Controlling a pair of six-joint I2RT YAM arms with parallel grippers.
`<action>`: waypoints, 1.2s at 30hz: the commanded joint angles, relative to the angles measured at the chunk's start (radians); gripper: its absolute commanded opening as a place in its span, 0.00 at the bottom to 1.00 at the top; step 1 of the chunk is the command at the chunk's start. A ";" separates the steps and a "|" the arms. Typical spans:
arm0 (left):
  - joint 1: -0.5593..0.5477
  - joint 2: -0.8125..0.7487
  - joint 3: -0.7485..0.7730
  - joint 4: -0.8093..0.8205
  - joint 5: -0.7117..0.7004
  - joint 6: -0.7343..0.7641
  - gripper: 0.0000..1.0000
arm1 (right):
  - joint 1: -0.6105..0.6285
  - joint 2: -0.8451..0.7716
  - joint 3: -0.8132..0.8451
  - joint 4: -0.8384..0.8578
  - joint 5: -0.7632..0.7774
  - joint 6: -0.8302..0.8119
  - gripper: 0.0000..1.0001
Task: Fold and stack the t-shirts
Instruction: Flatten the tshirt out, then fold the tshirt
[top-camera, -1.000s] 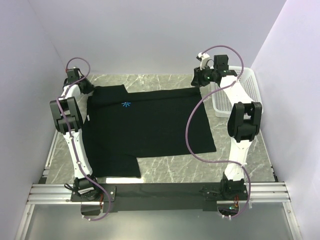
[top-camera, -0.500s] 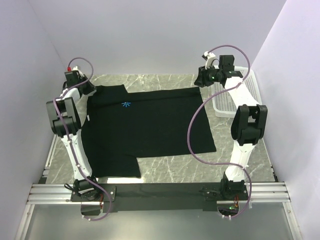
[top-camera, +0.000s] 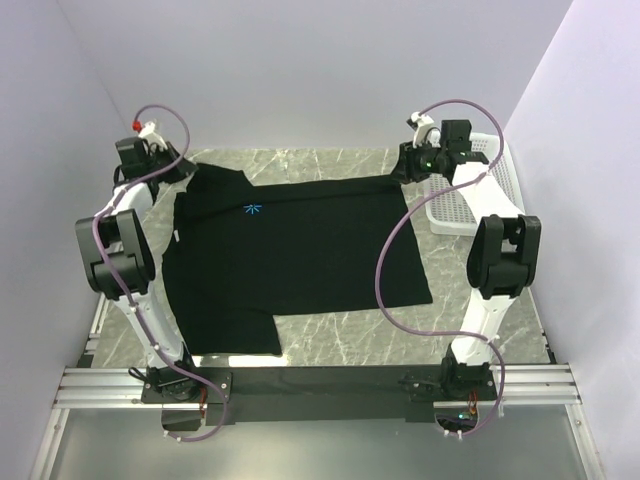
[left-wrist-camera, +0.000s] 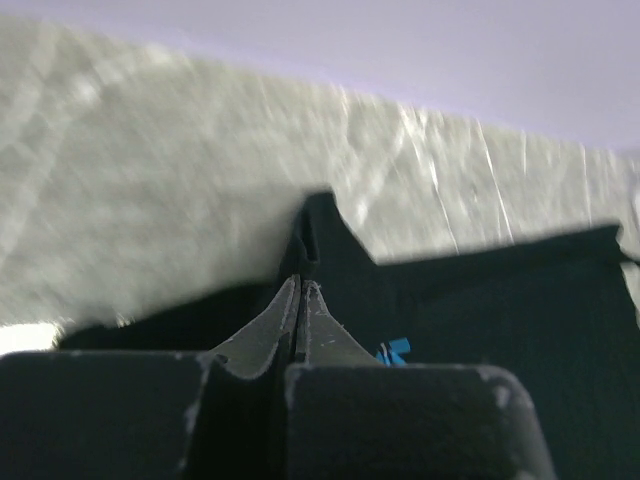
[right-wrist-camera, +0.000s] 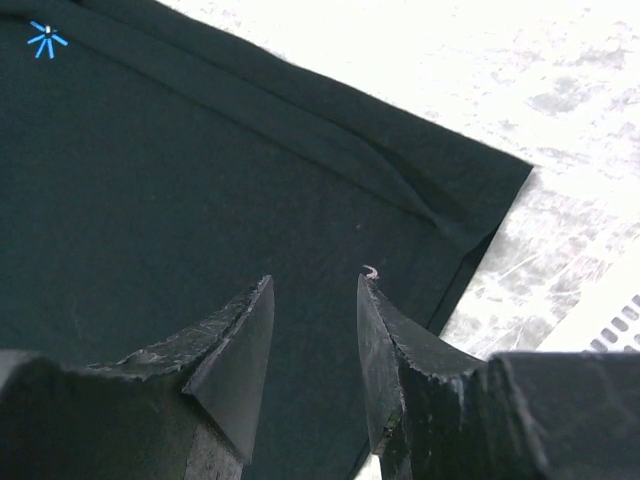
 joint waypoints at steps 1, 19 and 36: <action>0.000 -0.106 -0.090 0.000 0.118 0.041 0.00 | -0.030 -0.100 -0.027 0.051 -0.019 0.011 0.46; 0.002 -0.286 -0.247 -0.328 0.293 0.323 0.00 | -0.041 -0.251 -0.212 0.109 -0.039 0.021 0.46; 0.013 -0.599 -0.523 -0.446 0.317 0.429 0.20 | -0.053 -0.317 -0.313 0.175 -0.062 0.032 0.46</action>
